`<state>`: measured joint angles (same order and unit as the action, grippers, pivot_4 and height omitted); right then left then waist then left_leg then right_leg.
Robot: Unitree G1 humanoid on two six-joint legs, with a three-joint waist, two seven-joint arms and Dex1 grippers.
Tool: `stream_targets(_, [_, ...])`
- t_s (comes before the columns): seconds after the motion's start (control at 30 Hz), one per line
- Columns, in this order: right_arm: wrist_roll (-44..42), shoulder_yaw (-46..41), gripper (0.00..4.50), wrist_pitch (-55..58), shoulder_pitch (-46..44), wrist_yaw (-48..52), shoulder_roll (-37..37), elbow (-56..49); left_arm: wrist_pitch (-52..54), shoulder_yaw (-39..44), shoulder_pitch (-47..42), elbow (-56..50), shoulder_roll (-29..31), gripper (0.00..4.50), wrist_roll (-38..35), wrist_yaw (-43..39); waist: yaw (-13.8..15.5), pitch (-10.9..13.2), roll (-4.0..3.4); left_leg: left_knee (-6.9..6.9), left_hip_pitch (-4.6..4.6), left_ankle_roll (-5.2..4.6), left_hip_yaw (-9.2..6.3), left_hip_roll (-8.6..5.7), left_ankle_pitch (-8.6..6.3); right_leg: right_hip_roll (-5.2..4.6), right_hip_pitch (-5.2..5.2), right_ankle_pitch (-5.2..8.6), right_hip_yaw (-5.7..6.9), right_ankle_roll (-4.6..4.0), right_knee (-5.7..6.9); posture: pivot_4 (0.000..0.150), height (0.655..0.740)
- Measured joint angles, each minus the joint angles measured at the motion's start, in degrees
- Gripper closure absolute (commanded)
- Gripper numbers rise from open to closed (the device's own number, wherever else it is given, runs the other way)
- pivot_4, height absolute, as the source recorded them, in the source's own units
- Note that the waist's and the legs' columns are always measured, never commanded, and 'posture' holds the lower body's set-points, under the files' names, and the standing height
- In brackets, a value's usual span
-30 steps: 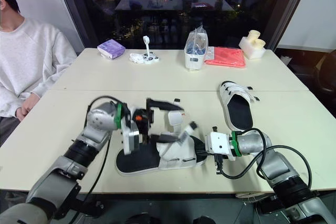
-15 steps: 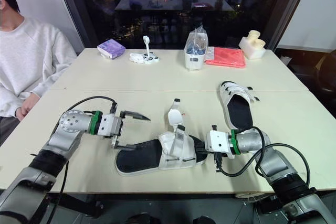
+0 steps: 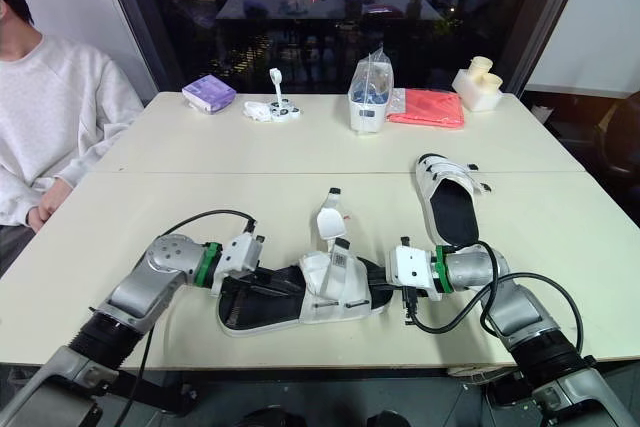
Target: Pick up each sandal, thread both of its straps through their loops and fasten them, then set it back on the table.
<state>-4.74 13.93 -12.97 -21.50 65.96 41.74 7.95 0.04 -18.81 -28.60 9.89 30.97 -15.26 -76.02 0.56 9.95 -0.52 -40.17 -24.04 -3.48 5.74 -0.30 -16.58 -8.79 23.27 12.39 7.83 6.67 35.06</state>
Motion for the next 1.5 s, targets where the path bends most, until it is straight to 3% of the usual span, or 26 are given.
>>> stream_targets(0.5, [1.69, -0.53, 4.5, 5.28, -4.21, -7.88, -7.34, 4.08, -12.43, 1.29, -8.39, 17.85, -8.62, 4.45, 9.34, 9.66, 0.17, 0.01, -0.02, 0.08, -0.03, 0.05, -0.01, -0.04, 0.04, -0.1, 0.09, -0.02, 0.03, -0.01, 0.02, 0.15, 0.74])
stream_targets(0.93, [3.82, -0.71, 4.5, 4.17, -8.98, -10.07, -10.08, 11.08, -21.86, 2.19, -15.38, 30.48, -10.05, 4.45, 12.79, 13.41, 0.06, 0.01, -0.03, 0.08, -0.22, 0.05, 0.03, -0.04, 0.07, -0.03, 0.11, -0.02, 0.03, -0.01, 0.04, 0.15, 0.74])
stream_targets(1.17, [-0.56, -1.32, 4.5, 10.44, -1.97, -4.24, -6.76, 0.27, -21.96, 2.44, -14.13, 28.2, -9.89, 4.45, 12.76, 13.23, 0.07, 0.01, -0.03, 0.11, -0.26, 0.0, 0.02, -0.03, 0.03, -0.04, 0.13, -0.02, 0.04, 0.0, -0.02, 0.15, 0.74])
stream_targets(1.33, [-0.46, -1.76, 4.5, 11.19, -0.58, -5.07, -7.35, -1.12, -20.53, 3.46, -12.25, 25.52, -9.69, 4.45, 12.2, 12.83, -0.03, 0.01, -0.03, 0.14, -0.26, 0.01, 0.02, -0.02, 0.03, -0.03, 0.15, -0.02, 0.05, 0.0, -0.03, 0.15, 0.74])
stream_targets(1.5, [1.96, -0.32, 4.5, 7.58, -1.48, -6.83, -9.03, 0.86, -8.17, 3.8, -7.44, 13.18, -5.93, 4.45, 6.04, 4.0, -1.29, 0.02, -0.01, 0.18, -0.25, 0.07, 0.03, 0.07, 0.06, 0.08, 0.17, -0.01, 0.05, -0.01, -0.01, 0.15, 0.74])
